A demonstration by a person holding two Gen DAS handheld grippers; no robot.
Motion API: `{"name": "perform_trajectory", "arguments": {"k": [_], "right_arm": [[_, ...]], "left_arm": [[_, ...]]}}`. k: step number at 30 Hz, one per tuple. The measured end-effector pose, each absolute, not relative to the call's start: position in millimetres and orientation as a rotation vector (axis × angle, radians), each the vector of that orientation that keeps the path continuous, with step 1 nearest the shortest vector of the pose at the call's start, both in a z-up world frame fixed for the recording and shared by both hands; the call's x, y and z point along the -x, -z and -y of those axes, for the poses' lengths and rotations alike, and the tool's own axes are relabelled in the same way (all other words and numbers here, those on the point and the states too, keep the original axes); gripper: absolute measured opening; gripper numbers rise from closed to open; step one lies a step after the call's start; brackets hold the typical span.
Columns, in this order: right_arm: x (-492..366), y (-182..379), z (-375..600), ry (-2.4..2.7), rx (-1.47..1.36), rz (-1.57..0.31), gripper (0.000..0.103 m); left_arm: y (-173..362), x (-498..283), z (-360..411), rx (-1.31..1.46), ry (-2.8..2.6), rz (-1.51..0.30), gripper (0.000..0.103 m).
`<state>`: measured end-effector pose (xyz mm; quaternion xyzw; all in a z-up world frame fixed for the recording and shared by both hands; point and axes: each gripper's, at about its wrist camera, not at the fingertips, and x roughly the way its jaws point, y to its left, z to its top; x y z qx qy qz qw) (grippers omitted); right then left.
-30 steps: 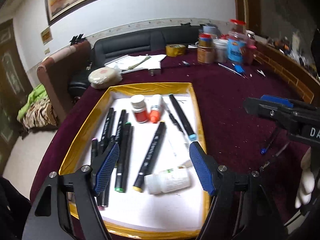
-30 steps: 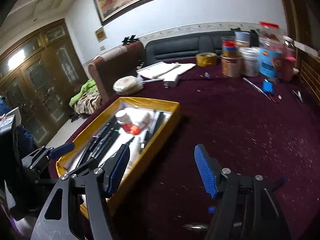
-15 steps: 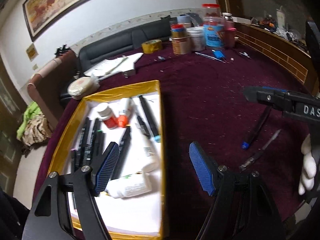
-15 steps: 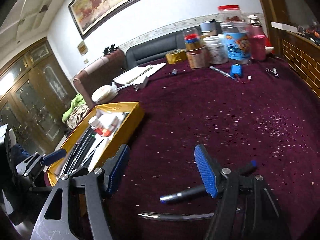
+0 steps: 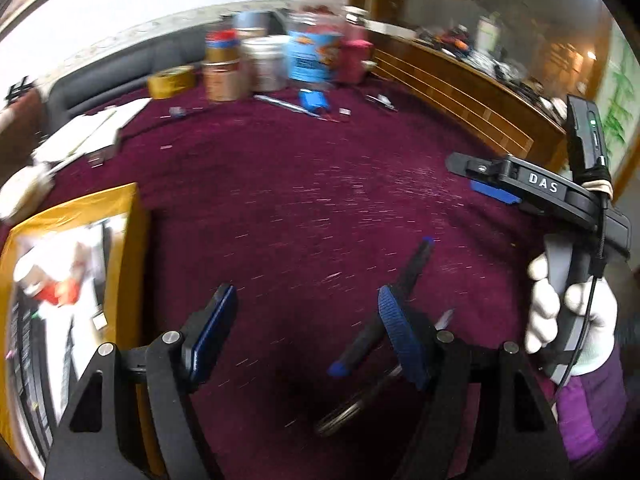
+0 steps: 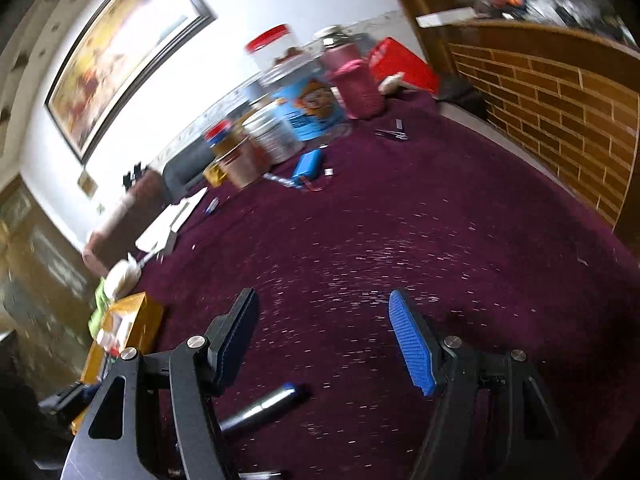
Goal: Organize rigid objects
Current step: 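Move both open tools back over the last pens on the carpet, then grasp a blue-capped black marker with left while right grasps a clear pen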
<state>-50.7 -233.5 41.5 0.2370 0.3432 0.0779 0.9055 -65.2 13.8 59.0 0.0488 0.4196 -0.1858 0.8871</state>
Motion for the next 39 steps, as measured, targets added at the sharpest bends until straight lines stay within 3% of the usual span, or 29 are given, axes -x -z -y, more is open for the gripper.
{"name": "perform_trajectory", "arguments": {"k": [10, 12, 14, 16, 17, 23, 30, 39], "right_arm": [[42, -27, 235, -0.217, -0.524, -0.757, 0.062], [41, -24, 231, -0.231, -0.515, -0.775, 0.062], [39, -20, 227, -0.235, -0.508, -0.797, 0.062], [37, -14, 228, -0.213, -0.505, -0.819, 0.062], [37, -12, 229, -0.204, -0.511, -0.828, 0.062], [38, -10, 229, -0.201, -0.511, -0.820, 0.064], [36, -12, 217, -0.197, -0.432, -0.821, 0.074], [36, -12, 214, -0.195, -0.415, -0.830, 0.075]], "left_arm": [[-11, 49, 36, -0.248, 0.455, -0.932, 0.072], [-13, 47, 34, -0.242, 0.455, -0.940, 0.063], [-15, 49, 30, -0.250, 0.476, -0.931, 0.035], [-16, 52, 30, -0.251, 0.501, -0.928, 0.016], [-18, 53, 28, -0.244, 0.518, -0.930, 0.012], [-18, 50, 17, -0.137, 0.565, -0.943, 0.012], [-37, 63, -25, 0.073, 0.628, -0.867, 0.012], [-59, 89, -106, 0.298, 0.604, -0.757, 0.012]]}}
